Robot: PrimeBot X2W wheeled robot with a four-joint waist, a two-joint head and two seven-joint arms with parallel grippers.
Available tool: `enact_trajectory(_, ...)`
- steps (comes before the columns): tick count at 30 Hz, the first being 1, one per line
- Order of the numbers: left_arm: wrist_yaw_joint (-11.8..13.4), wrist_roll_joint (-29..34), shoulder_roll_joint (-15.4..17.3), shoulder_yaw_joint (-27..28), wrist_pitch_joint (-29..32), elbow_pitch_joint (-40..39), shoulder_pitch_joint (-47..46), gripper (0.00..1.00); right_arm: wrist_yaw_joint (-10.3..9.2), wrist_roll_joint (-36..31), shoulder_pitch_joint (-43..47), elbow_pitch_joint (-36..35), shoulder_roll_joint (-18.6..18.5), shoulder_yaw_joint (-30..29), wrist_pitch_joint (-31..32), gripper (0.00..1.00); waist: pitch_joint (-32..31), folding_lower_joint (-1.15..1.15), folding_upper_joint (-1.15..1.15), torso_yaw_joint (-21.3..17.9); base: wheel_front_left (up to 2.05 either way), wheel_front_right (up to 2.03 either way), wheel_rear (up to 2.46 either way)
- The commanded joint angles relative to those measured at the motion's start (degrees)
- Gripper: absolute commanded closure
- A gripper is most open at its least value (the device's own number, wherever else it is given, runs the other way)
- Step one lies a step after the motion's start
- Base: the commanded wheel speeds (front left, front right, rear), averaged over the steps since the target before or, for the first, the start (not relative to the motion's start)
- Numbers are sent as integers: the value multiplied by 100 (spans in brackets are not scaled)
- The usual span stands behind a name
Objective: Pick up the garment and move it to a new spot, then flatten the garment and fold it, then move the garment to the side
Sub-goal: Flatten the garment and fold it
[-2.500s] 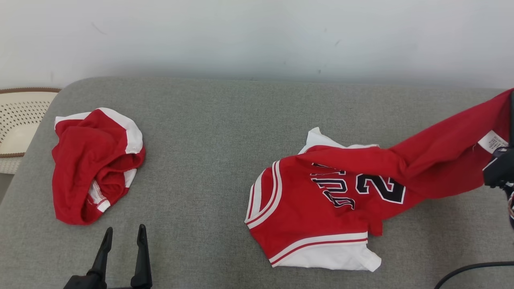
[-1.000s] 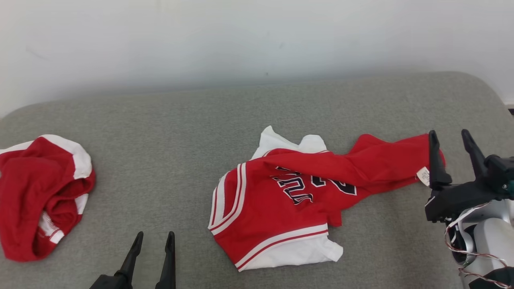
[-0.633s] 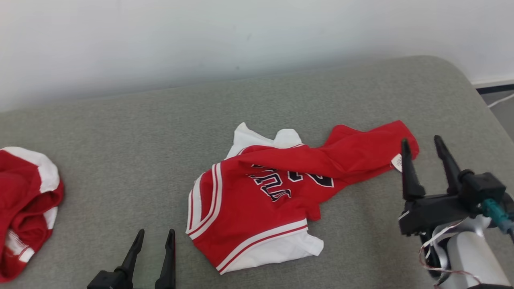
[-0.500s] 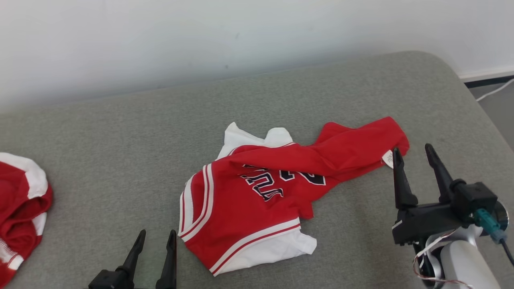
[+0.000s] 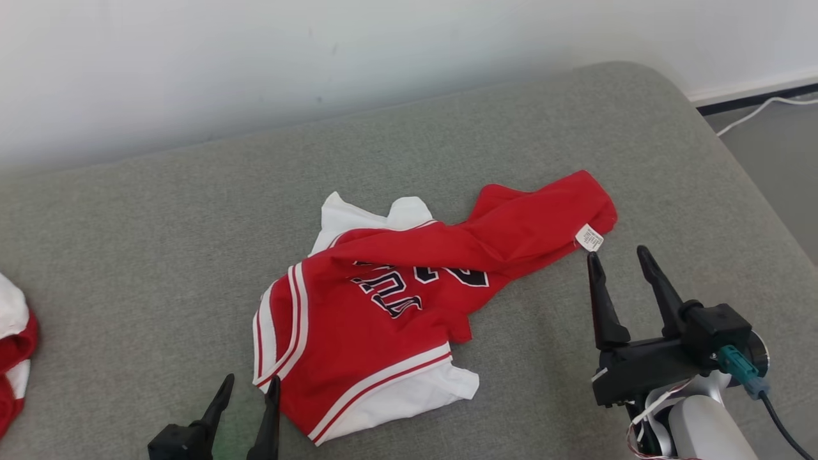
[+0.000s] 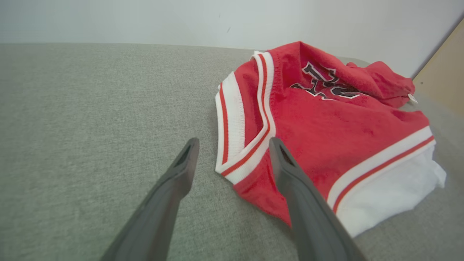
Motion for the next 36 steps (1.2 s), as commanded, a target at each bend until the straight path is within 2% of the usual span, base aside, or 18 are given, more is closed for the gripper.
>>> enact_trajectory(1, -32, 21, 20, 36, -19, 98, -49, 0, 3, 5, -13, 8, 24, 27, -34, 0, 56, 0, 0, -73, 0, 0, 0)
enact_trajectory(12, -140, 170, 40, 116, -13, 920, -367, 0, 3, 36, -76, 99, 94, 90, -43, 0, 169, 0, 0, -260, 0, 0, 0)
enact_trajectory(15, -190, 128, 28, 66, -12, 1024, -424, 97, 3, 20, -80, 70, 103, 88, -45, 0, 148, 0, 0, -243, 0, 0, 0)
enact_trajectory(16, -191, 121, 24, 53, -13, 1000, -442, 100, 3, 14, -69, 61, 99, 71, -45, 0, 133, 0, 0, -224, 0, 0, 0)
enact_trajectory(36, 111, 201, 53, 124, -19, -213, 192, 100, 3, 93, 233, 196, -45, -10, -47, 0, -357, 0, 0, 893, 0, 0, 0)
